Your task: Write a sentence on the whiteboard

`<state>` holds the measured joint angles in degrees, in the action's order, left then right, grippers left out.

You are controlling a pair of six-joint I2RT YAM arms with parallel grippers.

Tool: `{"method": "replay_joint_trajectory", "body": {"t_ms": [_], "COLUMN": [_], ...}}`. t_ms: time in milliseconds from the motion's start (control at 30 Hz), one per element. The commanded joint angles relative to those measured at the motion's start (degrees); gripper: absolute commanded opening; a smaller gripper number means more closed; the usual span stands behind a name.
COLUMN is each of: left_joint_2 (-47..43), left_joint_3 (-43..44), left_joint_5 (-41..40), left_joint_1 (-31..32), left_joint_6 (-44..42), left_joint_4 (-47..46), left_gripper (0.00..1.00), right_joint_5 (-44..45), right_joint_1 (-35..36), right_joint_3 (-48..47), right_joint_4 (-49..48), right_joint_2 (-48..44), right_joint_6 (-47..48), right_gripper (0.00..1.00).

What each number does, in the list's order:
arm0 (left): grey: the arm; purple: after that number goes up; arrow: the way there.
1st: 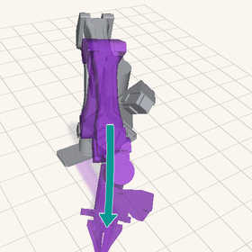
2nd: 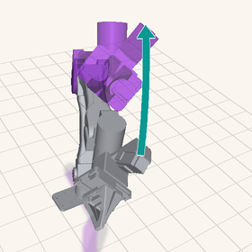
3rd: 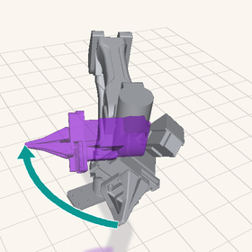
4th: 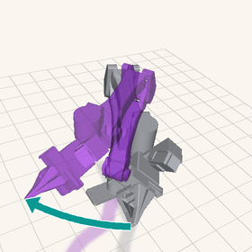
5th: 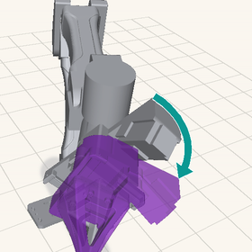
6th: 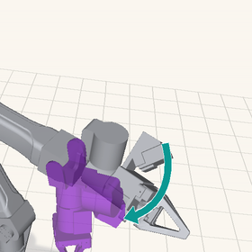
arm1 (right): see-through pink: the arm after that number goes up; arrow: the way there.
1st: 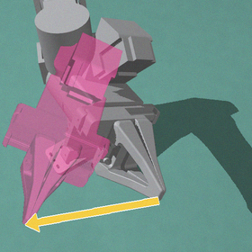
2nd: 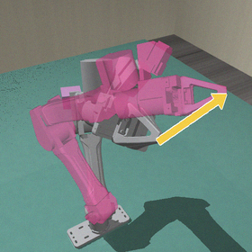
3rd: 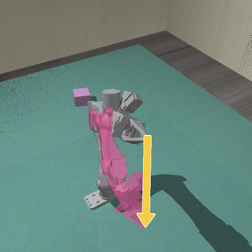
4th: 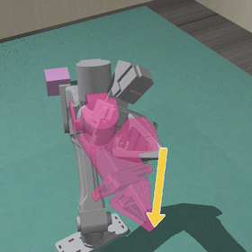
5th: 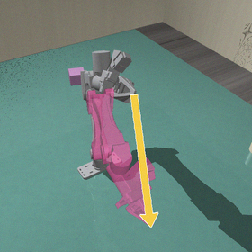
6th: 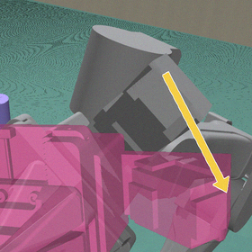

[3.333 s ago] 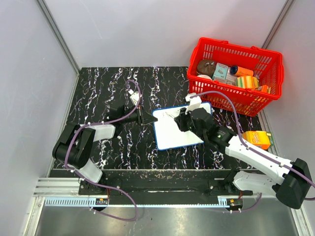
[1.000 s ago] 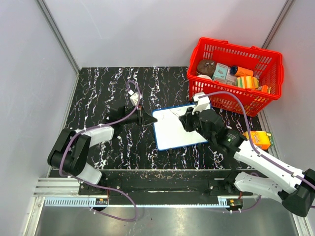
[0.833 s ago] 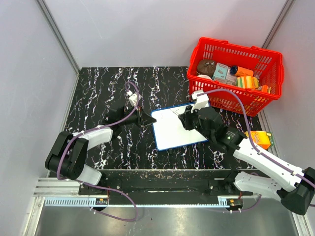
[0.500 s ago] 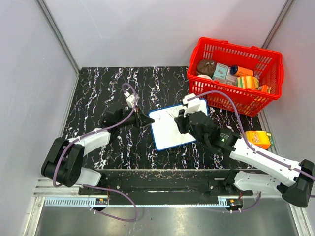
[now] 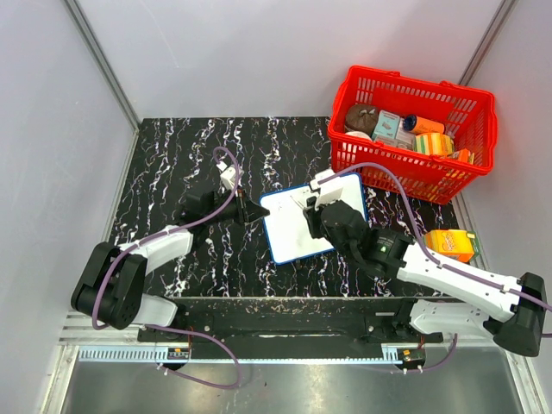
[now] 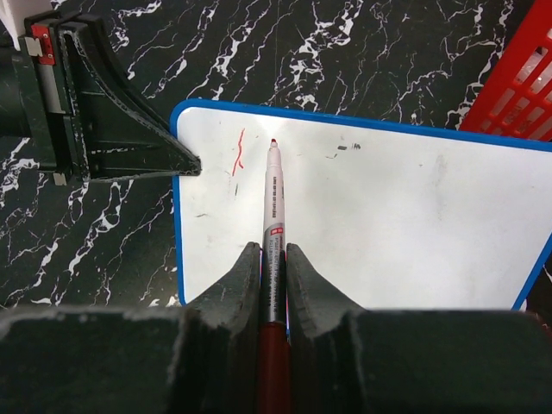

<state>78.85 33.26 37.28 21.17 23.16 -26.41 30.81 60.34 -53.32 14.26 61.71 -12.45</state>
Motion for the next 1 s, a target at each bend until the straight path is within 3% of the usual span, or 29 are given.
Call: {"method": "replay_joint_trajectory", "body": {"t_ms": [0,567,967], "left_joint_2": [-0.2,0.0,0.0], "left_joint_3": [-0.3,-0.1,-0.1], "left_joint_5": [-9.3,-8.8,-8.6], "left_joint_1": [-0.7,-0.7,-0.6], "left_joint_6": [-8.4,-8.4,-8.4], "left_joint_4": [-0.2,-0.4,-0.4], "left_gripper": [0.00,0.00,0.00], "right_joint_5": [-0.7,-3.8,1.4], "right_joint_1": [0.6,0.5,0.5], "right_joint_3": [-0.6,1.0,0.6], "right_joint_4": [-3.3,-7.2,-7.1], "right_joint_2": [0.4,3.4,4.1], "right_joint_6": [-1.8,-4.8,-5.7], "right_gripper": [0.00,0.00,0.00]}}
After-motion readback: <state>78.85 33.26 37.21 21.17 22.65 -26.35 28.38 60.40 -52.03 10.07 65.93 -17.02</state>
